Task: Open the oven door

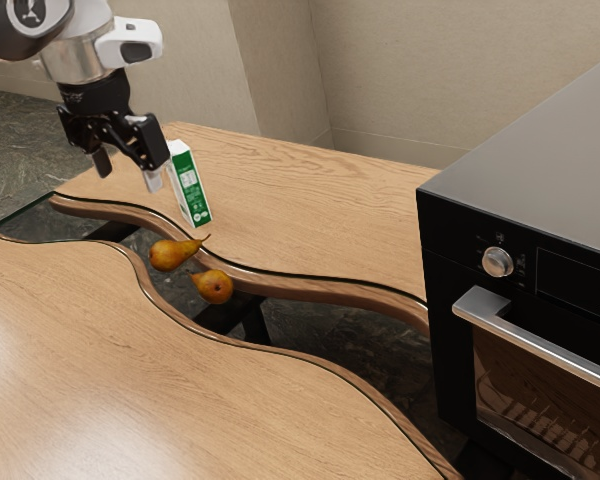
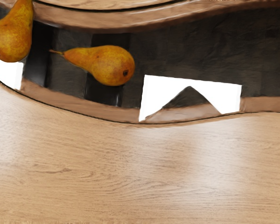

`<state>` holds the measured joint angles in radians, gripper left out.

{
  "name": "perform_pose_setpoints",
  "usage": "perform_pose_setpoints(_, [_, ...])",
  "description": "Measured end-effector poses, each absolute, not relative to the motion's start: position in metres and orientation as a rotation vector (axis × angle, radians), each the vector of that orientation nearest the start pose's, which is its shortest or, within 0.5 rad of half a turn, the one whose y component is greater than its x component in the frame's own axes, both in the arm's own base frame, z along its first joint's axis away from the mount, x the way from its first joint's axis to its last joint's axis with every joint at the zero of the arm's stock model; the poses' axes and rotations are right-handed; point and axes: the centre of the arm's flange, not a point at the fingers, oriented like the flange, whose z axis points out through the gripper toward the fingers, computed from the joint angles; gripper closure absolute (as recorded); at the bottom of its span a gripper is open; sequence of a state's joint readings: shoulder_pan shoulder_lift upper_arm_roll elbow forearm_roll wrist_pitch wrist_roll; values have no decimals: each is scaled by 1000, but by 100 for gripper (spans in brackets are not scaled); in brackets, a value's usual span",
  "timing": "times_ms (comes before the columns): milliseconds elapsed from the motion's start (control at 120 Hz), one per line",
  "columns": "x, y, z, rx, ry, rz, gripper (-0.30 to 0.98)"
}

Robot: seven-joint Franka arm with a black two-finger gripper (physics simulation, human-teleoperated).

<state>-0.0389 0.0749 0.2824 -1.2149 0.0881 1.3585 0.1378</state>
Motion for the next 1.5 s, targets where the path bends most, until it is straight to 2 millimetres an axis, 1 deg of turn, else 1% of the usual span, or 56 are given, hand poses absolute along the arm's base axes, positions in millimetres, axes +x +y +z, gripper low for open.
perform_pose_setpoints(75, [525,152,729,-3006,-248,-74,2])
perform_pose_setpoints(117, [522,158,731,-3004,-269,-77,2])
perform_pose_setpoints(133, [520,159,734,-3004,-274,-88,2])
perform_pose_setpoints(150, [514,158,745,-3002,-276,-121,2])
perform_pose_setpoints(167, [502,154,764,-2999,-267,-182,2])
perform_pose_setpoints(200, [472,146,811,-2963,-222,-332,2])
perform_pose_setpoints(217, [461,142,828,-2927,-184,-385,2])
perform_pose_setpoints(225, [459,140,832,-2908,-159,-400,2])
perform_pose_setpoints(242, [461,127,838,-2874,-89,-420,2])
perform_pose_setpoints(258, [470,105,840,-2842,8,-434,2])
perform_pose_setpoints(275, [481,75,840,-2813,128,-448,2])
perform_pose_setpoints(300, [495,21,838,-2768,328,-477,2])
perform_pose_setpoints(325, [503,-39,834,-2730,540,-512,2])
perform_pose_setpoints(350, [502,-100,831,-2694,755,-551,2])
perform_pose_setpoints(375, [489,-159,831,-2651,963,-590,2])
perform_pose_setpoints(408, [461,-233,830,-2577,1237,-630,2])
perform_pose_setpoints(433, [432,-285,829,-2508,1438,-655,2])
perform_pose_setpoints(458, [394,-330,832,-2423,1631,-682,2])
perform_pose_setpoints(483, [350,-369,837,-2327,1818,-708,2])
perform_pose_setpoints(508, [306,-401,840,-2224,1991,-723,2])
perform_pose_setpoints(533, [268,-424,841,-2129,2138,-724,2])
perform_pose_setpoints(550, [250,-435,839,-2077,2214,-715,2])
perform_pose_setpoints(575, [238,-445,833,-2024,2289,-692,3])
perform_pose_setpoints(600, [239,-446,829,-2003,2323,-673,3])
perform_pose_setpoints(617, [246,-444,827,-2003,2328,-663,3])
perform_pose_setpoints(633, [257,-439,825,-2012,2321,-653,3])
perform_pose_setpoints(667, [289,-424,820,-2051,2281,-631,3])
perform_pose_setpoints(708, [336,-401,809,-2116,2210,-593,2])
perform_pose_setpoints(742, [371,-377,804,-2167,2148,-572,2])
perform_pose_setpoints(792, [416,-333,798,-2240,2049,-548,2])
perform_pose_setpoints(825, [443,-300,797,-2287,1979,-535,2])
perform_pose_setpoints(867, [470,-255,796,-2342,1886,-523,2])
perform_pose_setpoints(950, [509,-162,795,-2442,1704,-490,2])
perform_pose_setpoints(983, [519,-127,794,-2476,1637,-476,2])
perform_pose_setpoints(1025, [528,-86,793,-2512,1561,-460,2])
perform_pose_setpoints(1083, [534,-38,791,-2550,1475,-439,2])
perform_pose_setpoints(1100, [536,-27,790,-2558,1456,-434,2])
perform_pose_setpoints(1125, [544,-14,787,-2566,1442,-431,2])
perform_pose_setpoints(1142, [552,-12,787,-2563,1451,-437,2])
perform_pose_setpoints(1150, [556,-16,786,-2557,1466,-440,2])
perform_pose_setpoints(1158, [560,-23,784,-2547,1491,-444,2])
perform_pose_setpoints(1167, [562,-36,783,-2531,1527,-447,2])
perform_pose_setpoints(1183, [564,-73,781,-2482,1628,-457,2])
perform_pose_setpoints(1200, [559,-123,780,-2414,1751,-467,2])
perform_pose_setpoints(1217, [547,-173,781,-2337,1875,-478,2])
perform_pose_setpoints(1233, [525,-213,785,-2262,1975,-481,2])
perform_pose_setpoints(1250, [497,-241,789,-2198,2050,-472,2])
perform_pose_setpoints(1300, [408,-303,801,-2001,2241,-475,2])
perform_pose_setpoints(1325, [374,-328,802,-1908,2329,-479,2])
perform_pose_setpoints(1342, [363,-333,802,-1880,2355,-478,3])
perform_pose_setpoints(1358, [364,-327,801,-1888,2347,-470,3])
perform_pose_setpoints(1375, [374,-313,798,-1923,2315,-456,3])
perform_pose_setpoints(1400, [393,-286,790,-1992,2251,-427,3])
perform_pose_setpoints(1442, [417,-245,770,-2093,2170,-369,2])
perform_pose_setpoints(1467, [426,-230,759,-2130,2145,-345,2])
perform_pose_setpoints(1500, [431,-220,750,-2151,2136,-329,2])
